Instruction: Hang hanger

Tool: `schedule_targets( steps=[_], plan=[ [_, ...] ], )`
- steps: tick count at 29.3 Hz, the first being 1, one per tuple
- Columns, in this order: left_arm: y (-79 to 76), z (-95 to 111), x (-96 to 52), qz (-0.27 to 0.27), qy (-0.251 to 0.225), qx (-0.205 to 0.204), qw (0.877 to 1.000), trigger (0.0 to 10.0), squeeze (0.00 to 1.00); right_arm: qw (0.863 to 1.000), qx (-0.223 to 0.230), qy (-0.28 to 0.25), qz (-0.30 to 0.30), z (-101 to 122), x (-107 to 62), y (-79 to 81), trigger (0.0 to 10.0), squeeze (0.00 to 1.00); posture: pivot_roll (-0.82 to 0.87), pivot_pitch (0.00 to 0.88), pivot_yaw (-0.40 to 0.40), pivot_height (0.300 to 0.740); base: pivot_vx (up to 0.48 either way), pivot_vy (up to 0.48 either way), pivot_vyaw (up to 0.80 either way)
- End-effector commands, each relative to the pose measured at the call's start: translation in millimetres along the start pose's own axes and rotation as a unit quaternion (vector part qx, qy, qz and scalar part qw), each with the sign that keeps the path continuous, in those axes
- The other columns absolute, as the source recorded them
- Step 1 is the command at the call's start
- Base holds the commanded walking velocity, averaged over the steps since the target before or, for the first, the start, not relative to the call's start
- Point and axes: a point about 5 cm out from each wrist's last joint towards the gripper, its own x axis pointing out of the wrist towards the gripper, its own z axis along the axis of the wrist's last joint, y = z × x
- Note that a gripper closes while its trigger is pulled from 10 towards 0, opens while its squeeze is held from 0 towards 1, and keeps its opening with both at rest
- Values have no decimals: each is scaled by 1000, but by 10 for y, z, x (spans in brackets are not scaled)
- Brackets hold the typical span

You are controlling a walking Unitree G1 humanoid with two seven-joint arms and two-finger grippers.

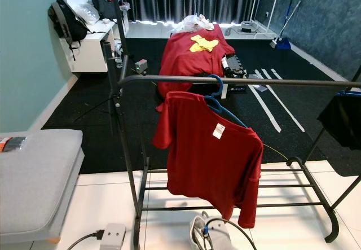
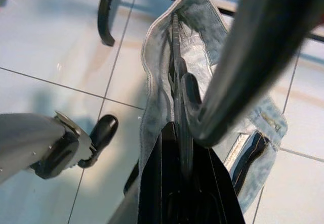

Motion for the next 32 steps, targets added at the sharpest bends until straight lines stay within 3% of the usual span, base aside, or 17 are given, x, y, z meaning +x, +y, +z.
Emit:
schedule_targets(
  steps=[1,7,8,15,21,24,30,32],
  plan=[
    [16,-8,3,3,6,-5,1000,10000,0,1000,6,-5,11,37,15,43,10000,0,62,12,-72,740,0,0,0],
    [70,132,59,8,-3,-15,1000,10000,0,1000,14,2,0,99,33,5,10000,0,60,37,-56,740,0,0,0],
    [28,232,93,-3,-11,2,1000,10000,0,999,32,-6,-13,141,25,-67,10000,0,27,45,-22,740,0,0,0],
    [-62,250,103,-21,-9,29,999,10000,0,999,44,-14,-20,172,13,-131,10000,0,17,45,-28,740,0,0,0],
    [39,293,118,9,-11,3,1000,10000,0,999,45,-11,1,266,55,-57,10000,0,33,62,-43,740,0,0,0],
    [197,286,87,52,-24,-29,998,10000,0,1000,26,-1,14,289,76,1,10000,0,41,50,-30,740,0,0,0],
    [154,367,112,37,-36,-18,998,10000,0,1000,3,-4,15,332,79,-8,10000,0,36,55,-37,740,0,0,0],
    [121,446,127,16,-55,-39,998,10000,0,1000,6,-10,14,347,77,-20,10000,0,40,57,-51,740,0,0,0]
  ],
)
